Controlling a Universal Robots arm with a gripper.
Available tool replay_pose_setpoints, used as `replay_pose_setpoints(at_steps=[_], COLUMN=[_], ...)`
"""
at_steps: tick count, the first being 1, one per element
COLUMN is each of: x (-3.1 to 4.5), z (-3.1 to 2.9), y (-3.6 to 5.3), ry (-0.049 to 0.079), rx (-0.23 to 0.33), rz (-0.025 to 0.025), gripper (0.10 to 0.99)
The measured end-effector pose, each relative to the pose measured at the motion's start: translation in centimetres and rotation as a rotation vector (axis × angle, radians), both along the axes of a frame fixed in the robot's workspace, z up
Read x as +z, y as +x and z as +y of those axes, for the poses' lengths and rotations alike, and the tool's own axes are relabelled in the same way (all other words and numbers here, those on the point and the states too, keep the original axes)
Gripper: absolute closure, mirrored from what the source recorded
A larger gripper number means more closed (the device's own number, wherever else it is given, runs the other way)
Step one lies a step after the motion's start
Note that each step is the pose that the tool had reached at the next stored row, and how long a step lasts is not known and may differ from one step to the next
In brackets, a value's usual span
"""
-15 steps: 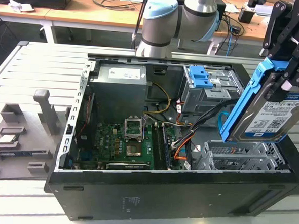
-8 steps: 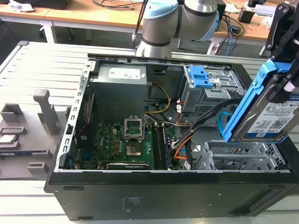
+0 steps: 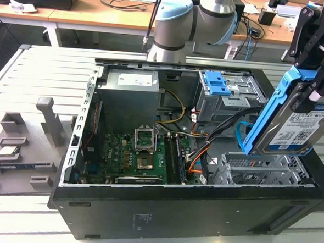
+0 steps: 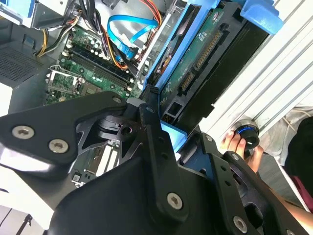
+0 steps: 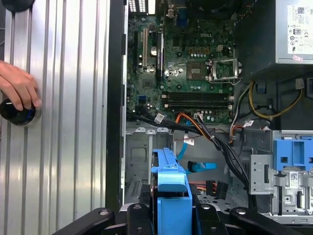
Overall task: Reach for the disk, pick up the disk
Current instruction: 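Pick up the disk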
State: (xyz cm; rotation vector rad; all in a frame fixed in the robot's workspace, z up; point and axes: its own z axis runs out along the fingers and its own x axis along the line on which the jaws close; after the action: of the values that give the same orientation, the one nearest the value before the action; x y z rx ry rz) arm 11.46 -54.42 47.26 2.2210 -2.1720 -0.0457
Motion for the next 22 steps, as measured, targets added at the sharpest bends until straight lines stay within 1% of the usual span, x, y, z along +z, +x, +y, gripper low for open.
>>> replay_pose_setpoints(at_steps=[5, 12, 22], x=[-0.46, -0.91, -1.89], z=[0.1, 0.06, -0.18], y=[-0.09, -1.04, -1.11], ry=[0.0, 0.0, -0.001], rx=[0.0, 0.0, -0.001], rz=[0.0, -0.0001, 0.0], gripper=[0.718, 0.718, 0.718])
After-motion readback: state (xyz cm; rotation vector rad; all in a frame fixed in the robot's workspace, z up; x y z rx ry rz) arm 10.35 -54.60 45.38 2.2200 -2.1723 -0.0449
